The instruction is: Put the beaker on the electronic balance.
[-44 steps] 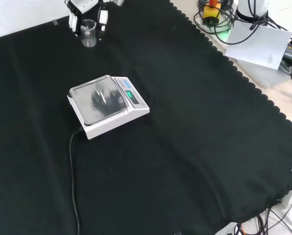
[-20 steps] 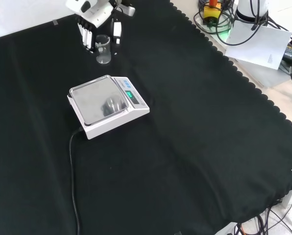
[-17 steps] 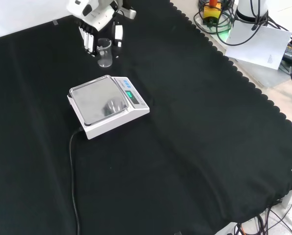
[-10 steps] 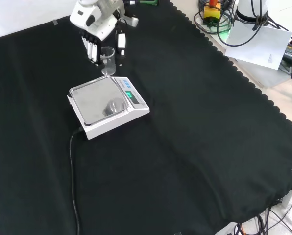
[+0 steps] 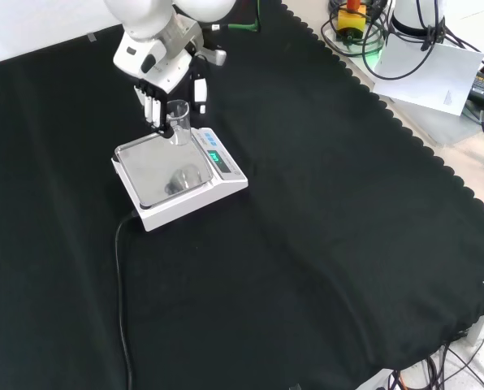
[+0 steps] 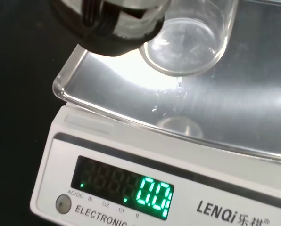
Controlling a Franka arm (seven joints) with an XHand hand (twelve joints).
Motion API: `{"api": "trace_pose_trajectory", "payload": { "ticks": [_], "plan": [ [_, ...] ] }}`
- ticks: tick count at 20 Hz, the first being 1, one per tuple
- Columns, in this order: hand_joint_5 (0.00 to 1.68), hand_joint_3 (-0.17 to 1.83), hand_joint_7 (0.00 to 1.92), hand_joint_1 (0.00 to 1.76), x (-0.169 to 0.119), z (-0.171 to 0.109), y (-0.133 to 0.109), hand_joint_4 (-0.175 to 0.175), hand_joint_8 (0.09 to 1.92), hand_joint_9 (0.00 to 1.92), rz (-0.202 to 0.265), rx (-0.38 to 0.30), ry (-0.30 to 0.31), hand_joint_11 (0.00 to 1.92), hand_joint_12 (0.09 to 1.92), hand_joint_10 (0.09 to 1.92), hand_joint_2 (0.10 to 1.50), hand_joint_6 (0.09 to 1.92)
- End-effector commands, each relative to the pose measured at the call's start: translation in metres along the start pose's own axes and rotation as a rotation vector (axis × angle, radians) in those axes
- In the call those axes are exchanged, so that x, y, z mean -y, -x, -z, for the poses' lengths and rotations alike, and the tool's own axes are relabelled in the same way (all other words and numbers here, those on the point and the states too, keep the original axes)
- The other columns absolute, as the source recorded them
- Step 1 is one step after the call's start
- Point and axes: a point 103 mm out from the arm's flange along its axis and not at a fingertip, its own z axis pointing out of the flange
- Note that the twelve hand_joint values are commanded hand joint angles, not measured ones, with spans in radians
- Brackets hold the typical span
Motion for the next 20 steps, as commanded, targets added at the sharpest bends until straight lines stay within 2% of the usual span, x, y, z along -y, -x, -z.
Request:
{"api": "trace_pose_trajectory", "payload": {
  "ticks": [1, 10, 20],
  "plan": [
    [1.12, 0.11, 1.24, 1.26, -0.02, -0.011, 0.006, 0.018, 0.66, 1.38, 0.014, 0.011, -0.036, 1.33, 0.66, 0.49, 0.98, 0.77],
    [1.12, 0.11, 1.24, 1.26, -0.032, -0.024, 0.034, 0.018, 0.66, 1.38, 0.013, -0.011, -0.06, 1.33, 0.66, 0.49, 0.98, 0.77],
    [1.12, 0.11, 1.24, 1.26, -0.039, -0.033, 0.042, 0.018, 0.66, 1.39, -0.007, -0.037, -0.084, 1.33, 0.66, 0.48, 0.98, 0.77]
  ]
}}
